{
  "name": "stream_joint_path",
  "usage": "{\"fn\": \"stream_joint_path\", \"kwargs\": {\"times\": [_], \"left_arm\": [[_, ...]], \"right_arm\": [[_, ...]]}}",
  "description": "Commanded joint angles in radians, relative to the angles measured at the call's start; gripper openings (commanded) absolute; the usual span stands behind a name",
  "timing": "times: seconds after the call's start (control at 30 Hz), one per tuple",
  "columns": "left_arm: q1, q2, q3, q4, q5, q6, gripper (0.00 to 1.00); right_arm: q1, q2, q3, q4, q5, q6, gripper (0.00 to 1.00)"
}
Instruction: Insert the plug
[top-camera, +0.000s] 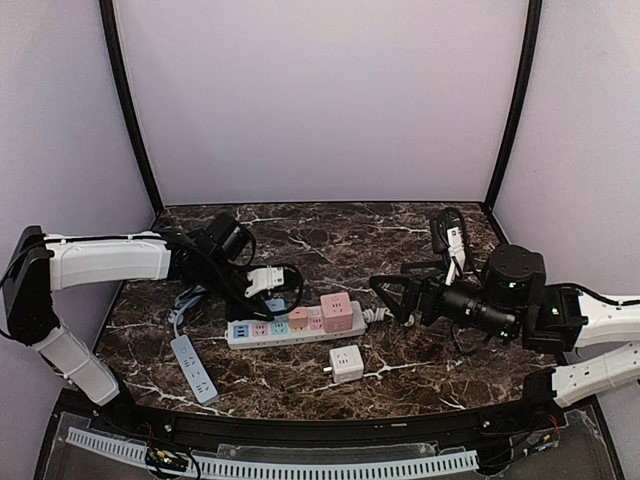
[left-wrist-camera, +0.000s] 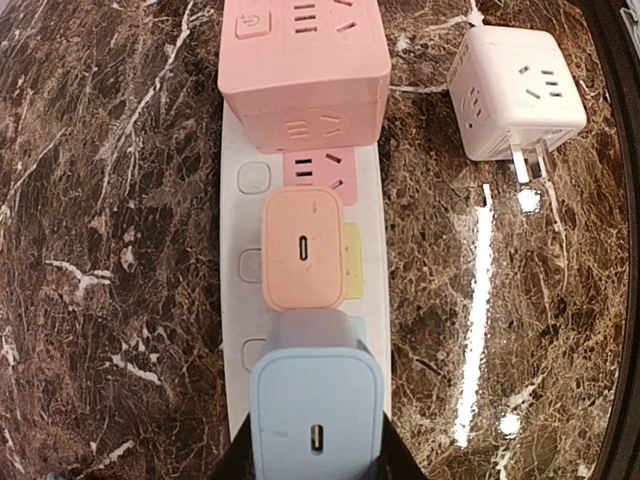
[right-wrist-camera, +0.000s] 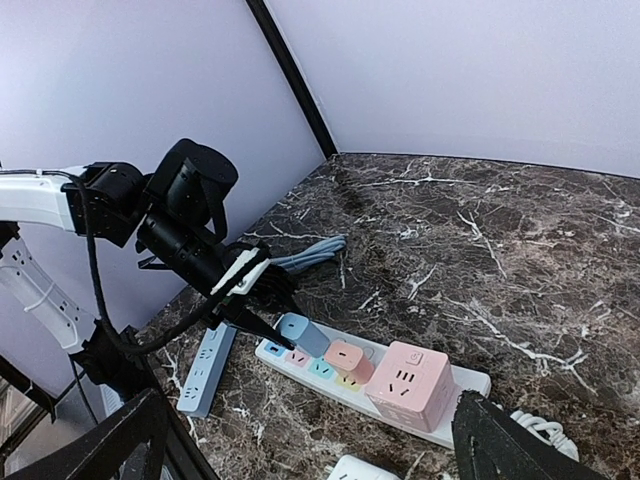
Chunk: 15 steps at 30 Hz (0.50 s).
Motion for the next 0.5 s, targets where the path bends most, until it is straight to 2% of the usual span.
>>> {"fn": "stream_joint_path", "kwargs": {"times": [0.0,0.33,0.47], "left_arm": [[0.002,0.048,-0.008,-0.008,0.019,0.048,0.01],[0.002,0.092,0.016,-0.046,-0.011,0.063,0.01],[0.002,0.012,-0.006,-0.041,-0.013,0.057,0.01]], "right_arm": [[0.008,0.003,-0.015,0.03,0.004,-0.01,0.99],[0.007,0.008,-0.014,0.034,0.001,-0.01,0.99],[0.007,0.011,-0.017,0.037,-0.003,-0.012,0.99]]}}
